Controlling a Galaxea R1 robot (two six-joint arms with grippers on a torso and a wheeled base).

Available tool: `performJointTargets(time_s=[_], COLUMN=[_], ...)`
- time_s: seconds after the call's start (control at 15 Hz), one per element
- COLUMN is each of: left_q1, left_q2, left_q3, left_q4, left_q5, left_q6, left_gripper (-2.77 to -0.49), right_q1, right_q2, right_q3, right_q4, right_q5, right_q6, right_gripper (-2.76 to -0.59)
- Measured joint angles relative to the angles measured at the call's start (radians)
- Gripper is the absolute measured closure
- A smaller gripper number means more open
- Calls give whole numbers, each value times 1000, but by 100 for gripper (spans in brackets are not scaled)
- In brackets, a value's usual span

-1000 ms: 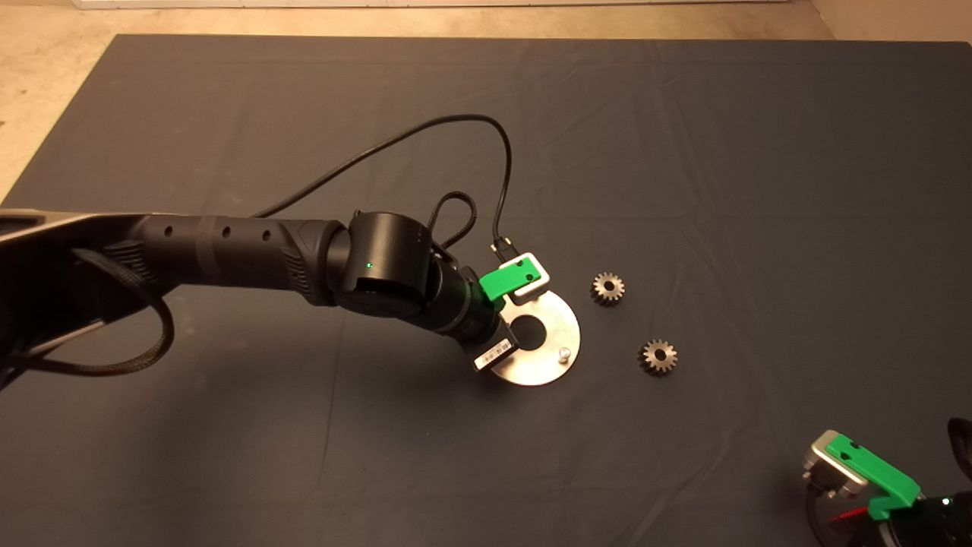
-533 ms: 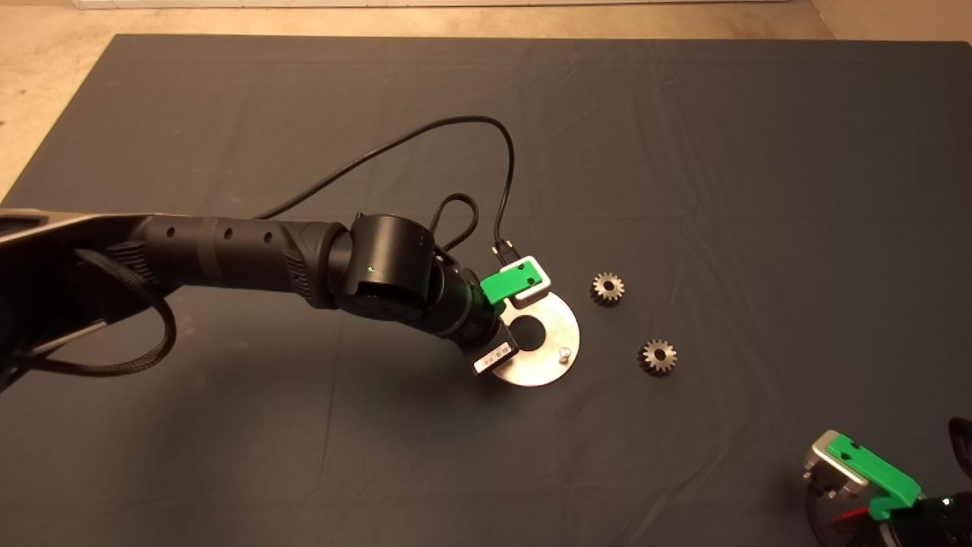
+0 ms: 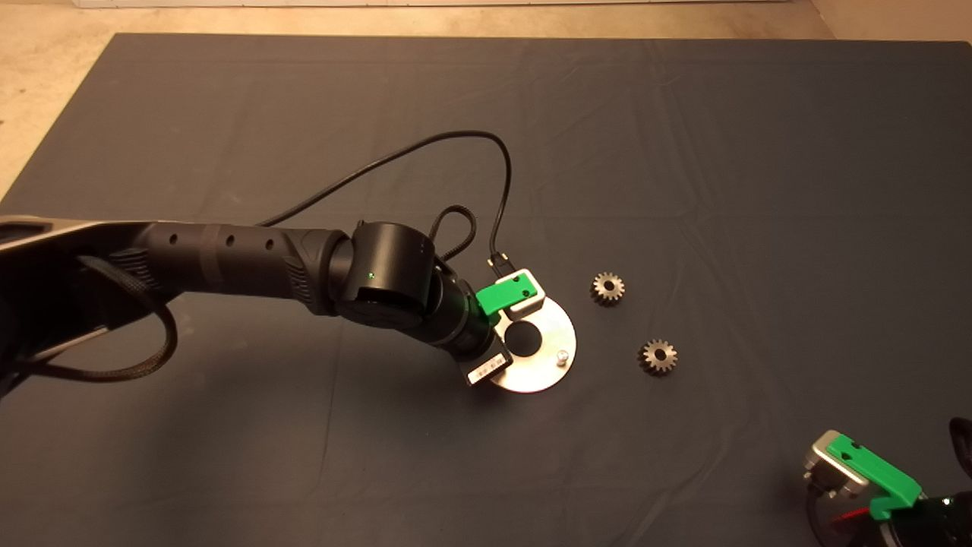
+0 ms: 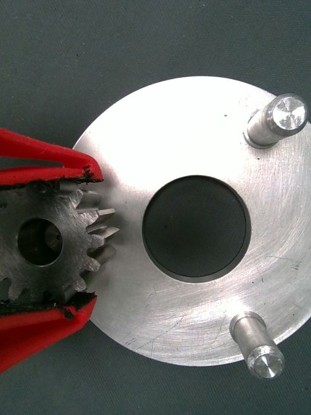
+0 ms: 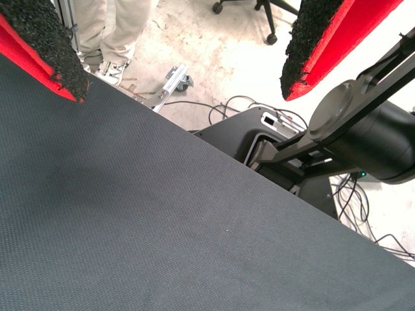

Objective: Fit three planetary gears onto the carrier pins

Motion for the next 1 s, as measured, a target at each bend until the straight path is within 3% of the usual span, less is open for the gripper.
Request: performJointTargets(time_s=[0.4, 1.0], left_q1=[0, -2], left_q2=[0, -6], left_q3=[0, 0], left_q4=[-4, -12], left_q5=[2, -5], left_q6=[0, 1], left_gripper=[-64, -84], right_q1=[0, 0], right_q2=[0, 0], right_q3=[0, 0], right_q4=[0, 0], right_q5=[0, 0], right_q6=[0, 1], right_gripper=[-220, -220])
